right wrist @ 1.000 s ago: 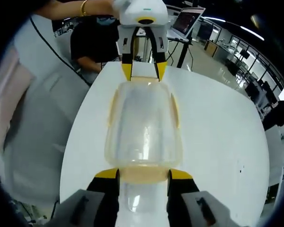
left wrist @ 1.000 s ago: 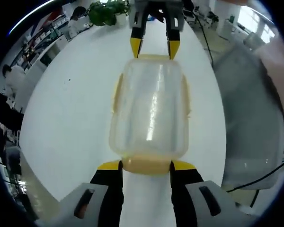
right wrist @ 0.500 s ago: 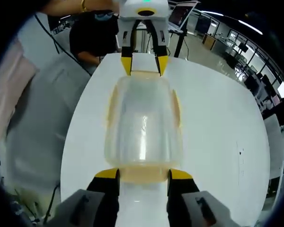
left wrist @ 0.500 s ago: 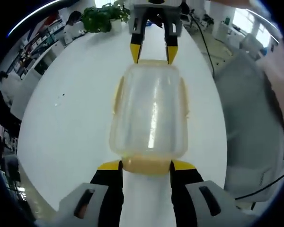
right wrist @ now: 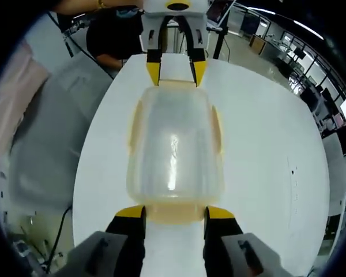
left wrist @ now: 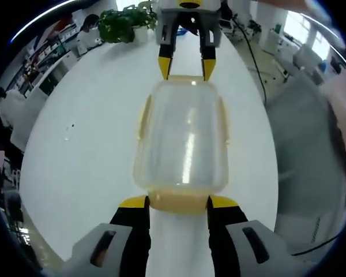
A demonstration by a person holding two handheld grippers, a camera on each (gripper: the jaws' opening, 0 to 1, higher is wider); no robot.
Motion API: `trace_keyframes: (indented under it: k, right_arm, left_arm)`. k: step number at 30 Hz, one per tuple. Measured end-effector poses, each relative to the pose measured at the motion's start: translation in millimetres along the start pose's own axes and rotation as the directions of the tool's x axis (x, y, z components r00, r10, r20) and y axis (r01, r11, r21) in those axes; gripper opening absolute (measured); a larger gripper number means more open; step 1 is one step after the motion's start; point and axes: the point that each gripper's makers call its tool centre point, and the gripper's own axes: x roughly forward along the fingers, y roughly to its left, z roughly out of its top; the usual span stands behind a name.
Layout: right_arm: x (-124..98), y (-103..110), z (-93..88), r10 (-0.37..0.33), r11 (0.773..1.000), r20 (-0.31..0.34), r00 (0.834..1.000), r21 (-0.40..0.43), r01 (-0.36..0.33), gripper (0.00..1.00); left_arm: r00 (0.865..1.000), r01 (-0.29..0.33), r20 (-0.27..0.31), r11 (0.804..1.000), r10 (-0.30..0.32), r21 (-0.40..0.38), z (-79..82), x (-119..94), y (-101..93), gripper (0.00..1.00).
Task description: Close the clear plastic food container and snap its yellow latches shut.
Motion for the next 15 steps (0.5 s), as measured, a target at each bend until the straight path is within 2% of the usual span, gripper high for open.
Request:
trace_keyframes:
  k: [5, 10, 15]
  right_arm:
    - [-2.2, -3.7, -7.4, -0.001, 1.0, 0.007, 1.0, 0.014, 0.001, 0.37]
    - [-1.6, -5.6, -16.7, 0.005, 1.0, -0.012, 1.0, 0.006, -0.005, 0.37]
    - [1.4, -5.9, -20.7, 0.02, 1.0, -0.008, 1.0, 0.009, -0.02, 0.37]
  left_arm:
    - [1.0, -0.004, -0.002, 1.0, 0.004, -0.011, 8.5, 5.1, 2.5, 0.36]
    - [1.0, -0.002, 0.001, 1.0, 0.002, -0.023, 14.9, 10.9, 2.2, 0.36]
    - [1.0, 0.007, 0.003, 1.0, -0.007, -0.028, 15.1, 13.7, 1.3, 0.36]
